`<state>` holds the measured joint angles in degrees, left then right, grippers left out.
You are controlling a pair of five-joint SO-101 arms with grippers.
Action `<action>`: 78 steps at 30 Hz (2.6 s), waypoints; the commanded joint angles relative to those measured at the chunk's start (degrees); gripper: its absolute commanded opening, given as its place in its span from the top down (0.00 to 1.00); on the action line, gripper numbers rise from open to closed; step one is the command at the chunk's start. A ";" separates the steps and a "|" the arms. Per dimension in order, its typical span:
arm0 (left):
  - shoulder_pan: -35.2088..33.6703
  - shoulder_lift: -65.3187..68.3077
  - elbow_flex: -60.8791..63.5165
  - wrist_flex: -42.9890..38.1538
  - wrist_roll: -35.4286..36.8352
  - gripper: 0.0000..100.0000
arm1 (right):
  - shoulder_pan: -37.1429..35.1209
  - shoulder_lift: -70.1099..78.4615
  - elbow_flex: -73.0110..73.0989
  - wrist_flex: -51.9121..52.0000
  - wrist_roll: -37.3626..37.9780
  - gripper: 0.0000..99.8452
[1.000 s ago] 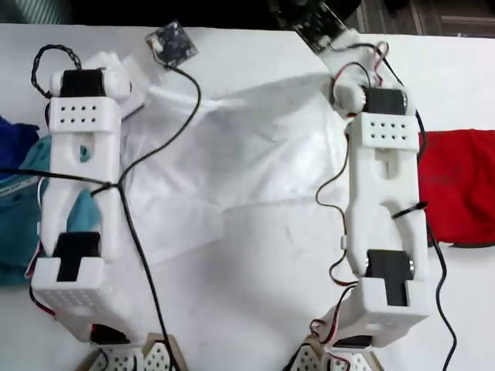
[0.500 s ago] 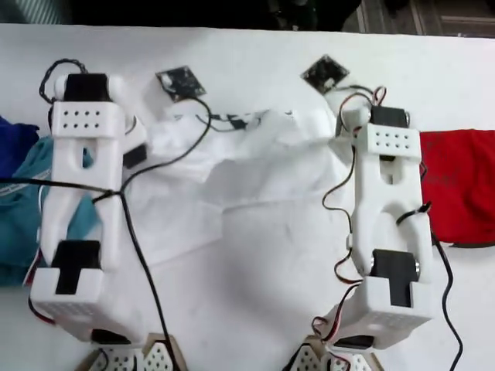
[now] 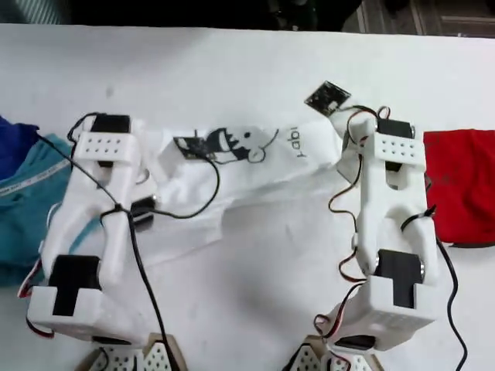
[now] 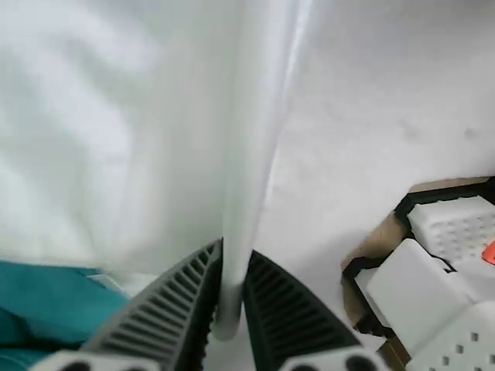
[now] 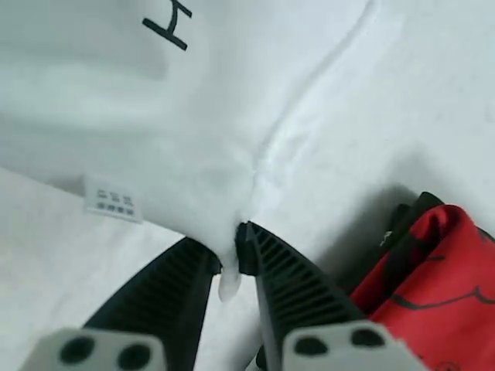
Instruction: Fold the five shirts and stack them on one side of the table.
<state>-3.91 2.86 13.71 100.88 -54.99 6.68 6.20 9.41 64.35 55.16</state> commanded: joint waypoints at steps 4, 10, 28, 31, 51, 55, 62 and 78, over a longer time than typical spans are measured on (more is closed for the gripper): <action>0.04 -3.47 -0.18 -0.09 0.26 0.87 | -0.04 -0.48 -0.18 0.84 0.35 0.96; 0.40 -3.65 -2.37 1.41 4.75 0.85 | 0.22 -1.01 -1.14 7.43 0.35 0.64; -2.77 -23.16 -2.81 -12.57 18.37 0.91 | -4.70 2.51 -19.34 13.49 -3.87 0.75; -0.92 -18.15 -2.90 -14.15 18.99 0.97 | -7.34 7.96 -23.47 13.49 -9.93 0.90; -1.63 31.69 -31.38 -21.27 35.08 0.98 | -9.89 53.93 -73.93 13.85 -30.86 0.98; -4.62 40.57 -39.91 -15.21 35.08 0.98 | -6.55 59.82 -81.23 13.85 -30.51 0.98; -7.25 45.32 -56.18 -4.13 34.99 0.98 | -3.74 62.64 -89.85 15.96 -30.59 0.98; -5.76 28.44 -59.52 1.49 35.08 0.98 | -6.37 55.34 -101.98 33.89 -30.51 0.98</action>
<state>-9.63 39.16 -47.74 102.29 -20.09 -0.35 65.71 -92.22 97.93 24.57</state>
